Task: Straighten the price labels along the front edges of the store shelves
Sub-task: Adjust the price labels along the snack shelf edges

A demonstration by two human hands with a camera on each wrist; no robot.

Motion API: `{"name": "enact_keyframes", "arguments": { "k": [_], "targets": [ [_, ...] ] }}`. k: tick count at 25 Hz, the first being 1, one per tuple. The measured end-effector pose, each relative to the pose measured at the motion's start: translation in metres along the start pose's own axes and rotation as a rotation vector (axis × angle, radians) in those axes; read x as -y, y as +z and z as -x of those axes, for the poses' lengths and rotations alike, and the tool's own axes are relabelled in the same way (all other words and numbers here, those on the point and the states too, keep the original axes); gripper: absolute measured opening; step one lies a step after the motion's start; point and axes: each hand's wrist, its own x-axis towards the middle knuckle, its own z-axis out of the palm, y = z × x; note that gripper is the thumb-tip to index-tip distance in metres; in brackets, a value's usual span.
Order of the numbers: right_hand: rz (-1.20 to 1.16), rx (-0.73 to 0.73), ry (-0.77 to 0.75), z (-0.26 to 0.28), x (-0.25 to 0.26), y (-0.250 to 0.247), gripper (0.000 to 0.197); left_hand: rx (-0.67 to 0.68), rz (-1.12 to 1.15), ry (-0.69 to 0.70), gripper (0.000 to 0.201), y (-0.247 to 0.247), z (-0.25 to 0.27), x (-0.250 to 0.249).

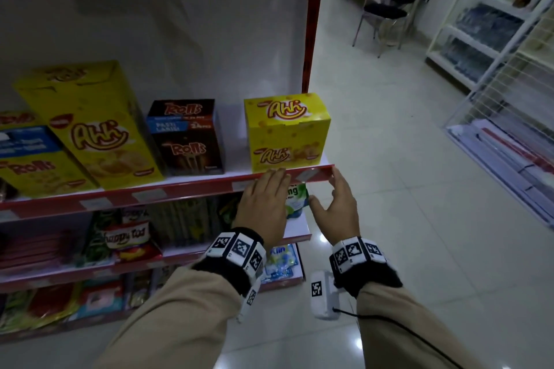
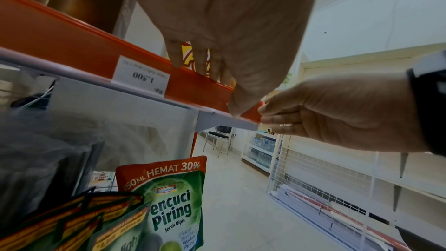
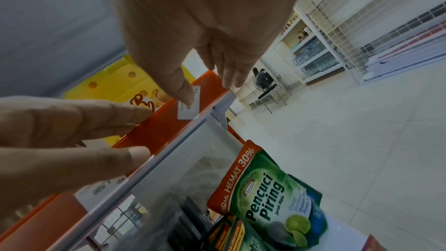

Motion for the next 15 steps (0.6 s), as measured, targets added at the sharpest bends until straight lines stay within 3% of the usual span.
{"name": "enact_keyframes", "arguments": {
  "k": [5,11,15],
  "targets": [
    [-0.016,-0.109,-0.095,0.000,-0.009,0.004,0.065,-0.051,-0.012,-0.055,0.071,0.002,-0.003,-0.010],
    [0.176,-0.211,-0.199,-0.014,-0.012,0.001,0.043,-0.092,-0.056,-0.088,0.062,0.010,-0.004,-0.017],
    [0.183,-0.264,-0.265,-0.025,-0.010,-0.001,0.029,-0.189,-0.032,-0.100,0.057,0.006,-0.007,-0.016]
  ]
}}
